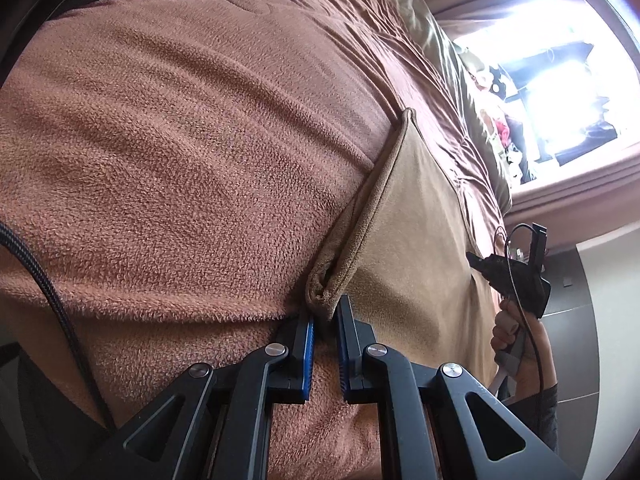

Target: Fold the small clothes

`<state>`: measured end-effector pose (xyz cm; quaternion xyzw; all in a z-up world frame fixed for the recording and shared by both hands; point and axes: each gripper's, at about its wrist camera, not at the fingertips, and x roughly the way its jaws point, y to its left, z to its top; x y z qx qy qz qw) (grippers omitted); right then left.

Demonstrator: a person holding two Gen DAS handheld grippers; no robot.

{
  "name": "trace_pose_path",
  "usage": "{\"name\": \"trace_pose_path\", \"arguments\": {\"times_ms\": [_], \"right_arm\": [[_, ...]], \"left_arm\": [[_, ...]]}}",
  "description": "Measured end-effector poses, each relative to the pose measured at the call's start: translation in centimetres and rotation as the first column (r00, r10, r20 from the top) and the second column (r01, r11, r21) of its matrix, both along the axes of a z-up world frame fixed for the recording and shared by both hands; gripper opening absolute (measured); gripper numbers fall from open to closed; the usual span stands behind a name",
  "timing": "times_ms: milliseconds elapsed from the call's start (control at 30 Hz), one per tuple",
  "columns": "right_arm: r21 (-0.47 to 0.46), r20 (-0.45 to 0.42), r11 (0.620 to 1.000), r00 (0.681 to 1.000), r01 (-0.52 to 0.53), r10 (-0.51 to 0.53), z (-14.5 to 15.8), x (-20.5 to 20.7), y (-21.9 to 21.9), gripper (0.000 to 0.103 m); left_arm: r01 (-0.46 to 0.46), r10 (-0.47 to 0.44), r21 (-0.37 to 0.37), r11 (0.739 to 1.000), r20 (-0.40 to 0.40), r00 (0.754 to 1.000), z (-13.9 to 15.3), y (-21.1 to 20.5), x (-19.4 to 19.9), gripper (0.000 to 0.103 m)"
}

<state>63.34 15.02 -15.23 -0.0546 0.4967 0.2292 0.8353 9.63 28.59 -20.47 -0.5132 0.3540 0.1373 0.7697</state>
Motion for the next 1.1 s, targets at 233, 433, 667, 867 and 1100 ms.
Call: {"name": "trace_pose_path", "arguments": {"times_ms": [233,433,667,867,1100], "right_arm": [[0.017,-0.025,0.999,0.999,0.027,-0.027,0.3,2.2,0.6,0.001],[0.047,-0.067,0.998,0.997,0.037,-0.034,1.3,2.3,0.1,0.001],[0.052,-0.071,0.998,0.996,-0.043,0.047,2.6,-1.8,-1.2,0.001],[0.019,-0.089,0.996,0.992,-0.087,0.088,2.3,-5.4,-2.5,0.001],[0.022,-0.101,0.995,0.99,-0.102,0.103,0.5,-9.4,-3.7,0.0]], "left_arm": [[0.0,0.0,-0.006,1.0,0.002,1.0,-0.2,0.2,-0.2,0.011],[0.014,-0.014,-0.005,1.0,0.003,1.0,-0.2,0.3,0.3,0.011],[0.031,-0.031,-0.002,1.0,0.018,0.999,-0.3,0.6,0.1,0.008],[0.037,-0.037,-0.019,0.999,0.038,0.999,-0.2,1.1,-0.2,0.006],[0.047,-0.046,-0.026,0.999,0.06,0.997,0.1,1.4,-0.7,0.004]]}}
